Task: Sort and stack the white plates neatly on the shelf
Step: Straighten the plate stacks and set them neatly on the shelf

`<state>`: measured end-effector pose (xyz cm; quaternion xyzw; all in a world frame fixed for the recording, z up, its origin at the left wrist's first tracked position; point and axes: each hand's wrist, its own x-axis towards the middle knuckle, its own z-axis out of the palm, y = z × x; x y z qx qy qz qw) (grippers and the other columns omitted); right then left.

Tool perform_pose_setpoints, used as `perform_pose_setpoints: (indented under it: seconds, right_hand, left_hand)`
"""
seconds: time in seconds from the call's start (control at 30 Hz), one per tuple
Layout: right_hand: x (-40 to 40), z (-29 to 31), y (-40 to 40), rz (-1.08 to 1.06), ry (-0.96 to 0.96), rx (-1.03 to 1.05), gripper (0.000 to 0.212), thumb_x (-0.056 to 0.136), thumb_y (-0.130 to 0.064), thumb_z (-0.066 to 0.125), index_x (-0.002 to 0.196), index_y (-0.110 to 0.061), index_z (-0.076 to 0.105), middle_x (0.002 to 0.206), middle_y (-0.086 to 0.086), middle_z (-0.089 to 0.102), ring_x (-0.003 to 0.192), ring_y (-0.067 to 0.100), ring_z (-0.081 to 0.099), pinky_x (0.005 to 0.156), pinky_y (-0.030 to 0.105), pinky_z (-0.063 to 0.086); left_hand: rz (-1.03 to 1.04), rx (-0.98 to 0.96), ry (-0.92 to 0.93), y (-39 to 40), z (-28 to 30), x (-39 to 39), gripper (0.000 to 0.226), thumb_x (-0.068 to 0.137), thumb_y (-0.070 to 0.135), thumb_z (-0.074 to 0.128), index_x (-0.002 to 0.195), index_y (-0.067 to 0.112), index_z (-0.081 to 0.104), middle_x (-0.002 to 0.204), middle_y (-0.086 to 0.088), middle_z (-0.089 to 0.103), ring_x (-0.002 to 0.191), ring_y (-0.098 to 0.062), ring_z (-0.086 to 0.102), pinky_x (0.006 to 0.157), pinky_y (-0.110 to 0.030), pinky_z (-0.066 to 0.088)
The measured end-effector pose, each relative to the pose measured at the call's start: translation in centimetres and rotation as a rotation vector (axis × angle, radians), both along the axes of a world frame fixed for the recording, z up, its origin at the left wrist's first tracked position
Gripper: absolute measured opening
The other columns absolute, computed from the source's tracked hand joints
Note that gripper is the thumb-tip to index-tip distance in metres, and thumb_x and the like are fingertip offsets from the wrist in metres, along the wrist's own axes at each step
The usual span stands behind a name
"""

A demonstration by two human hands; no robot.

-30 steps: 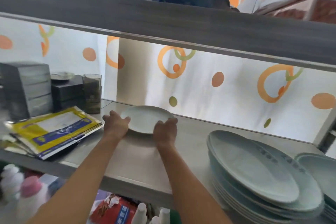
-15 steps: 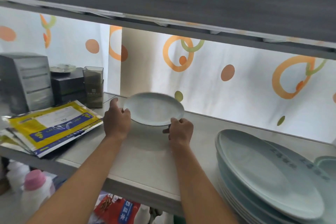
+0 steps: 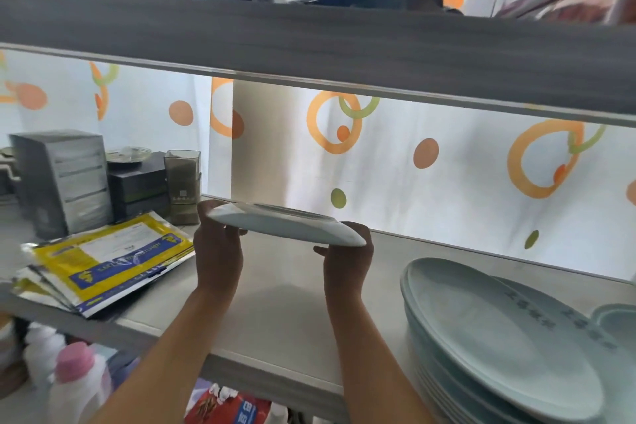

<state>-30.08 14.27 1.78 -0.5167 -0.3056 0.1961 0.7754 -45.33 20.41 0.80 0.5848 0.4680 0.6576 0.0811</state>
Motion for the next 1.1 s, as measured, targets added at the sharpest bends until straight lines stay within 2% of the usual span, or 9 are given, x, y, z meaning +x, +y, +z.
perform_pose_setpoints:
  seconds: [0.17, 0.3, 0.37, 0.43, 0.53, 0.7, 0.83, 0.93, 1.1]
  right_hand:
    - [-0.4, -0.1, 0.1, 0.028, -0.041, -0.006, 0.032, 0.085, 0.012, 0.049, 0.084, -0.019, 0.057, 0.083, 0.000, 0.061, 0.080, 0.023, 0.065, 0.062, 0.038, 0.061]
    - [-0.6, -0.6, 0.5, 0.016, -0.140, -0.047, 0.018, 0.088, 0.004, 0.050, 0.094, -0.012, 0.057, 0.081, -0.006, 0.059, 0.083, 0.026, 0.065, 0.062, 0.036, 0.061]
    - [-0.5, -1.1, 0.5, -0.045, -0.262, -0.053, 0.006, 0.092, -0.012, 0.055, 0.093, -0.018, 0.056, 0.077, -0.008, 0.059, 0.077, 0.024, 0.064, 0.067, 0.034, 0.059]
    - [-0.6, -1.2, 0.2, -0.084, -0.407, -0.073, 0.008, 0.095, -0.023, 0.056, 0.091, -0.016, 0.056, 0.068, -0.009, 0.056, 0.064, 0.013, 0.056, 0.061, 0.011, 0.045]
    - [-1.2, -0.6, -0.7, -0.094, -0.494, -0.085, 0.020, 0.093, -0.020, 0.055, 0.076, -0.014, 0.048, 0.057, -0.008, 0.045, 0.054, 0.005, 0.044, 0.050, 0.015, 0.033]
    - [-3.5, 1.1, -2.2, -0.105, -0.263, -0.110, 0.031, 0.077, -0.001, 0.053, 0.054, -0.015, 0.038, 0.048, -0.009, 0.034, 0.047, 0.010, 0.027, 0.047, 0.023, 0.024]
    - [-4.1, 2.8, -4.1, -0.062, -0.145, -0.111, 0.026, 0.074, -0.005, 0.053, 0.052, -0.009, 0.041, 0.047, 0.001, 0.040, 0.047, 0.017, 0.032, 0.047, 0.028, 0.027]
    - [-4.2, 4.8, -6.2, -0.058, -0.115, -0.088, 0.019, 0.072, -0.013, 0.050, 0.055, -0.008, 0.046, 0.049, 0.004, 0.045, 0.048, 0.020, 0.035, 0.050, 0.029, 0.031]
    - [-2.1, 9.1, -10.9, -0.078, 0.012, -0.007, 0.029, 0.081, -0.013, 0.054, 0.054, -0.014, 0.043, 0.047, -0.002, 0.043, 0.048, 0.019, 0.034, 0.054, 0.030, 0.031]
  left_hand:
    - [-0.020, 0.037, -0.020, -0.5, 0.3, 0.1, 0.017, 0.090, -0.013, 0.047, 0.104, -0.012, 0.056, 0.083, -0.008, 0.056, 0.071, -0.015, 0.048, 0.064, -0.007, 0.032]
    - [-0.072, -0.052, -0.122, 0.4, 0.0, 0.0, 0.018, 0.092, -0.006, 0.048, 0.109, -0.008, 0.054, 0.091, -0.007, 0.060, 0.062, 0.006, 0.059, 0.060, 0.000, 0.040]
    - [-0.121, -0.111, -0.200, 1.0, -0.3, 0.0, 0.019, 0.096, 0.009, 0.051, 0.111, -0.002, 0.053, 0.093, -0.011, 0.065, 0.066, -0.013, 0.068, 0.061, -0.023, 0.054]
    - [-0.133, -0.123, -0.260, 0.8, -0.2, -0.1, 0.023, 0.097, 0.019, 0.052, 0.112, 0.001, 0.049, 0.086, -0.011, 0.062, 0.069, -0.033, 0.065, 0.064, -0.042, 0.054]
    - [-0.067, -0.171, -0.258, -0.2, 0.6, -0.7, 0.022, 0.094, 0.015, 0.052, 0.113, 0.004, 0.049, 0.086, -0.011, 0.057, 0.077, -0.029, 0.054, 0.068, -0.038, 0.042]
    - [-0.068, -0.331, -0.233, -1.2, 3.0, -3.0, 0.018, 0.088, 0.007, 0.050, 0.102, 0.000, 0.059, 0.089, -0.013, 0.057, 0.084, -0.028, 0.050, 0.071, -0.033, 0.034]
    - [-0.120, -0.410, -0.264, -2.2, 5.1, -4.1, 0.012, 0.083, 0.013, 0.053, 0.089, 0.005, 0.060, 0.086, -0.014, 0.060, 0.086, -0.034, 0.054, 0.073, -0.039, 0.039]
    - [-0.189, -0.413, -0.349, -4.0, 6.8, -3.6, 0.012, 0.076, 0.020, 0.051, 0.080, 0.011, 0.060, 0.078, -0.010, 0.059, 0.078, -0.034, 0.056, 0.072, -0.045, 0.047]
    - [-0.396, -0.450, -0.492, -7.1, 10.0, 0.2, 0.012, 0.088, 0.006, 0.045, 0.086, 0.004, 0.057, 0.070, -0.011, 0.051, 0.051, -0.022, 0.046, 0.049, -0.028, 0.037]
